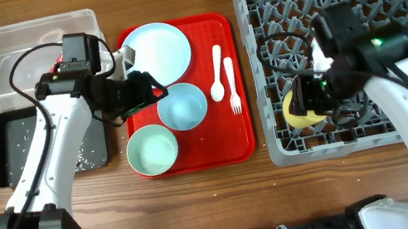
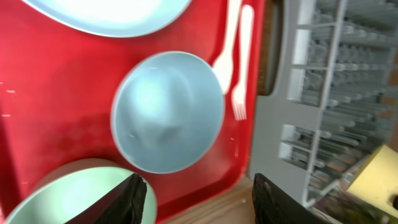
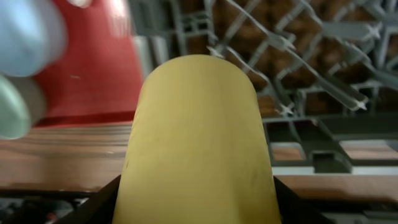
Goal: Sort waste into correct bins and load items into the dishwasher rack
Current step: 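Place the yellow cup upside down in the dish rack with the right gripper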
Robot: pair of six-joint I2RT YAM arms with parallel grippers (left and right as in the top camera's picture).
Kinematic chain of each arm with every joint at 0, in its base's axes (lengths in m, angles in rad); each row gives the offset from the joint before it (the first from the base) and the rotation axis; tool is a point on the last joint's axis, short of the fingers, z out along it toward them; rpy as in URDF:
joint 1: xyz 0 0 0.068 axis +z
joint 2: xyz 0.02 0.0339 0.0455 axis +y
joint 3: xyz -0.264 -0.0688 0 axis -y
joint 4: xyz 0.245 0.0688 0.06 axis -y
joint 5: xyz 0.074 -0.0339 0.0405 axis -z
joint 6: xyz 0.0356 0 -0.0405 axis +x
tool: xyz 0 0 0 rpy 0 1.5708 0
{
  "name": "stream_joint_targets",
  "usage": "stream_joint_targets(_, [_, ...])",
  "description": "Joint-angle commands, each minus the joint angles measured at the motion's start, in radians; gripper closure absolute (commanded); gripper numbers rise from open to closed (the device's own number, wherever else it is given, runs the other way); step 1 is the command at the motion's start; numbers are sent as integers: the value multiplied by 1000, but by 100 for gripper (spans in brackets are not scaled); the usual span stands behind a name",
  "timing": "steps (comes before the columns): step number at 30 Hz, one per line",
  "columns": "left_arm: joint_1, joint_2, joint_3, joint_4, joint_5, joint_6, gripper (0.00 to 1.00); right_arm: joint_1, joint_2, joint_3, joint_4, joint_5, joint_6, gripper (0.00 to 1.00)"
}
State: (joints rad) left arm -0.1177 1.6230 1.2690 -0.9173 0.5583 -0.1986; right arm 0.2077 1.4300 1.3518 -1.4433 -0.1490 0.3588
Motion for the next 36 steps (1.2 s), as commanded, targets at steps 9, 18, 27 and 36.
stream_joint_targets(9, [-3, -14, 8, -12, -63, 12, 43, 20, 229, -32, -4, 59, 9, 48])
stream_joint_targets(18, [-3, -14, 8, -16, -63, 12, 41, 48, 256, -32, 10, 59, 9, 19])
stream_joint_targets(27, [-3, -14, 8, -16, -63, 12, 39, 47, 253, -11, 45, 36, 9, 25])
stream_joint_targets(36, [-3, -14, 8, -16, -63, 12, 39, 51, 194, 262, 7, 18, -44, 28])
